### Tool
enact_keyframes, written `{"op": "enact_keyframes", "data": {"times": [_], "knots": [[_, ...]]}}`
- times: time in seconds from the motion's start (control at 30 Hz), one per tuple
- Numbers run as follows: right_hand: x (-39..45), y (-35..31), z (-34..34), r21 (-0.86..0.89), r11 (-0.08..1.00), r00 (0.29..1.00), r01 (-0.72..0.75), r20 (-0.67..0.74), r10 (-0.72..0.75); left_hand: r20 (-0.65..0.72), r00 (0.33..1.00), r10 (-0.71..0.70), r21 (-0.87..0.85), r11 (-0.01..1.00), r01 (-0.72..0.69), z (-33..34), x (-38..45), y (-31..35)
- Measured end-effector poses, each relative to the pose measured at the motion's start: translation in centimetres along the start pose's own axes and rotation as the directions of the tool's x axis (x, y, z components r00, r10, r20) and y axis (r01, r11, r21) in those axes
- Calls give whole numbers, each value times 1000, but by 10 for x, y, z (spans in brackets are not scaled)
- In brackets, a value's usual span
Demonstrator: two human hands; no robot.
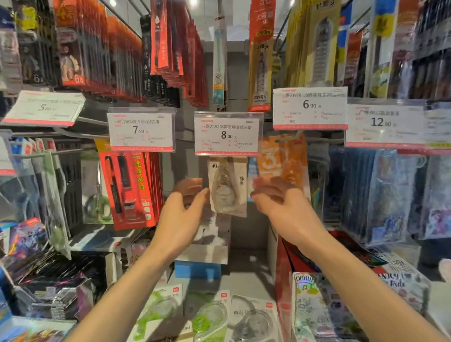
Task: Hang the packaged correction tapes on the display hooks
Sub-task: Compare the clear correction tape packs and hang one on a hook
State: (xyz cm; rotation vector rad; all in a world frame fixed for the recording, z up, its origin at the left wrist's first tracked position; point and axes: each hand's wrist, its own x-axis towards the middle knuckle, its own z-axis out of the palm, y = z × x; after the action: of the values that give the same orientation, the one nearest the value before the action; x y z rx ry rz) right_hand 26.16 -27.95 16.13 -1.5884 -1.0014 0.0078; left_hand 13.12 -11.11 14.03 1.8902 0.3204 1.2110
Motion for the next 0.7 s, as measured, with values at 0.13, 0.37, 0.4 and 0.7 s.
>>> {"op": "enact_keyframes", "data": {"times": [0.13, 0.37, 0.4, 0.7], "knots": [[-31, -13, -14, 174, 985, 1000, -22, -9, 23, -31, 999, -16, -112, 994, 12, -11, -27, 14], [-98, 3, -38, 324, 944, 998, -59, 33, 51, -82, 995, -55, -201, 979, 37, -17, -93, 42], [-107, 8, -39, 339, 938, 997, -72, 35, 64, -85, 994, -66, -211, 976, 47, -17, -103, 44], [-151, 26, -26, 269, 937, 974, -224, 51, 219, -58, 980, -191, -334, 929, 161, -24, -145, 33]]}}
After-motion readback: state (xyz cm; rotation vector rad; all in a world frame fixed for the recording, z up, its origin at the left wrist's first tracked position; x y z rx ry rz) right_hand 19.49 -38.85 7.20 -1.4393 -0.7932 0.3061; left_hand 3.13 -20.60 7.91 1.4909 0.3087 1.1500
